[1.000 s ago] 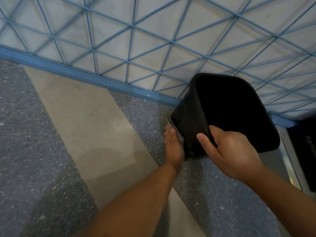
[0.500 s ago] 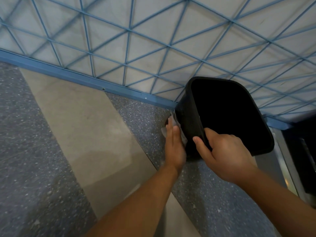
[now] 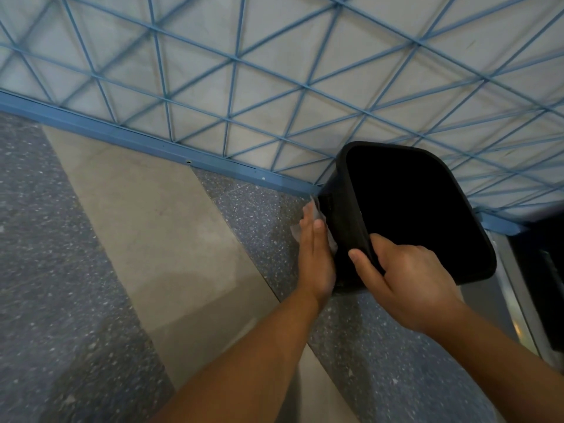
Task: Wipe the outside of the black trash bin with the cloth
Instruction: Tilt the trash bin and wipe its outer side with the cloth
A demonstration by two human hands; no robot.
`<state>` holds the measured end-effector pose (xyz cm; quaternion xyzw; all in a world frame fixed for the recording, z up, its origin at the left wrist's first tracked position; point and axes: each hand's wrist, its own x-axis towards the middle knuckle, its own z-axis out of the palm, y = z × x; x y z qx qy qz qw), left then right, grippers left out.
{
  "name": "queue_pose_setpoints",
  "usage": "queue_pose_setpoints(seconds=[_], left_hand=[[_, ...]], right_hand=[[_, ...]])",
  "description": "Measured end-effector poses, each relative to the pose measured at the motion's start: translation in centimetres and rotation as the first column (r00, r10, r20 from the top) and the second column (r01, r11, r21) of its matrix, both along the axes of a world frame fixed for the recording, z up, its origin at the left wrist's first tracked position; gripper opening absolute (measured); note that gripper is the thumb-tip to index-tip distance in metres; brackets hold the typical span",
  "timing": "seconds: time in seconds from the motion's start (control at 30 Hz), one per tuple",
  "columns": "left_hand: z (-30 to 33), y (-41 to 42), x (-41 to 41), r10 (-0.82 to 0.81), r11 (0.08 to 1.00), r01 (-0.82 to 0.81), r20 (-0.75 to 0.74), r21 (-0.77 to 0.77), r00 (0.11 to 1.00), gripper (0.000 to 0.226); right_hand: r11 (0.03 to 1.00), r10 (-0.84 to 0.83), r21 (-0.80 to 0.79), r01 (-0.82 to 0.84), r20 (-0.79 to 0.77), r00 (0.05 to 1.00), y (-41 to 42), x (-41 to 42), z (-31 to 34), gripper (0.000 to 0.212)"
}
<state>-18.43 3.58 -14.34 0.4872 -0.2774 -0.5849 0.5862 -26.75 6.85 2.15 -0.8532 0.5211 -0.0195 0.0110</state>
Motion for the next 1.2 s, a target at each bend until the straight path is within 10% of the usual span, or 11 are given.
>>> queue_pose_setpoints(seconds=[1.03,1.2], left_hand=[[-1.8,0.2,0.9,-0.008,1.0,0.008,-0.027,0.019,1.0,0.088],[0.4,1.6,0.4,-0.021,0.998,0.023,0.031,-0.065,0.999,0.045]], right_hand=[[1.0,0.01,0.014,-0.01,0.001,1.0,0.2,-0.1,0.2,0.043],[1.0,-0.005,0.01,0.005,-0.001,1.0,0.2,0.0,0.3,0.043]])
